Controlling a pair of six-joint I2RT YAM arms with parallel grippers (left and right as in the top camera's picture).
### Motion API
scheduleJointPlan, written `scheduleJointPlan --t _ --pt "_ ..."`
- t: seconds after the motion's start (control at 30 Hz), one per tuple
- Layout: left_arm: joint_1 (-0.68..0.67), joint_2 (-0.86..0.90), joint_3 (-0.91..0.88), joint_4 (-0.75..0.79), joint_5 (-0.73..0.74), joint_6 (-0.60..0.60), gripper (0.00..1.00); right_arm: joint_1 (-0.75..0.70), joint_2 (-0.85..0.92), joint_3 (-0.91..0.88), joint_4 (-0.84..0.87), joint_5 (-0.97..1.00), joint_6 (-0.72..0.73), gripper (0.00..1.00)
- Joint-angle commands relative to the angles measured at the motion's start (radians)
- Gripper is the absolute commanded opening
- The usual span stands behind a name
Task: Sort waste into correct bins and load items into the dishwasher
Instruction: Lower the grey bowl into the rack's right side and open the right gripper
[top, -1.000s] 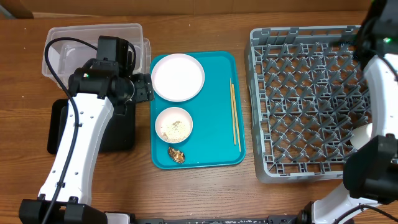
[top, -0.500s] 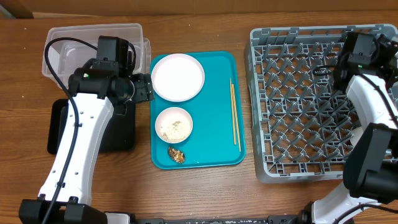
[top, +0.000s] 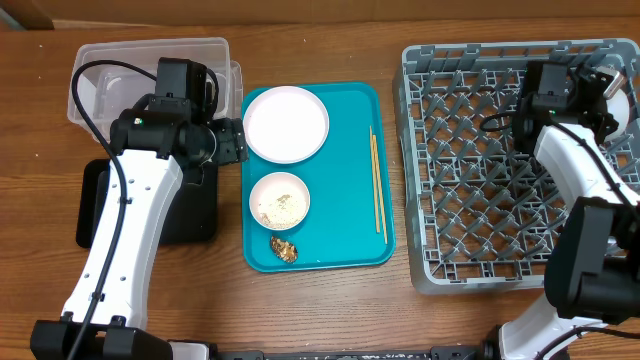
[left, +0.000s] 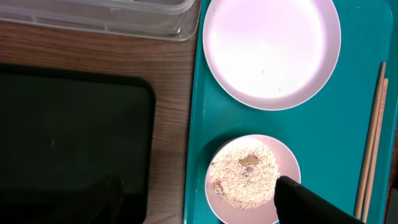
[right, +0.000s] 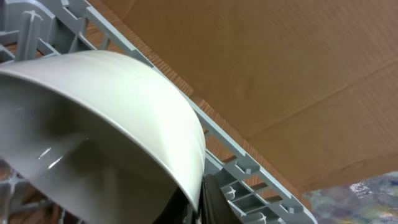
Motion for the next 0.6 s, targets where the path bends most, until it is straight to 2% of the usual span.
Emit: scheduleJointPlan --t 0.0,0.13,0.2,0.27,0.43,0.57 --pt "0.0 0.002 0.007 0.001 -0.009 -0.013 0.8 0.052 0.0 -0.005 -0.038 -0.039 0.025 0.04" --pt "0.0 0.002 0.007 0.002 -0.009 -0.013 0.8 0.087 0.0 -0.005 -0.135 -0.053 0.025 0.05" --pt "0.0 0.002 0.007 0.002 -0.009 -0.013 0.8 0.103 0.0 -0.005 -0.158 -0.051 0.024 0.33" --pt "0.0 0.002 0.007 0.001 -0.009 -0.013 0.8 0.114 0.0 -0.005 -0.168 -0.05 0.024 1.0" --pt "0.0 0.002 0.007 0.001 -0.01 -0.013 0.8 0.137 -0.041 -0.004 -0.201 -0.045 0.026 1.0" --pt "0.0 0.002 0.007 0.001 -0.01 -0.013 0.83 0.138 -0.153 -0.004 -0.201 -0.064 0.056 1.0"
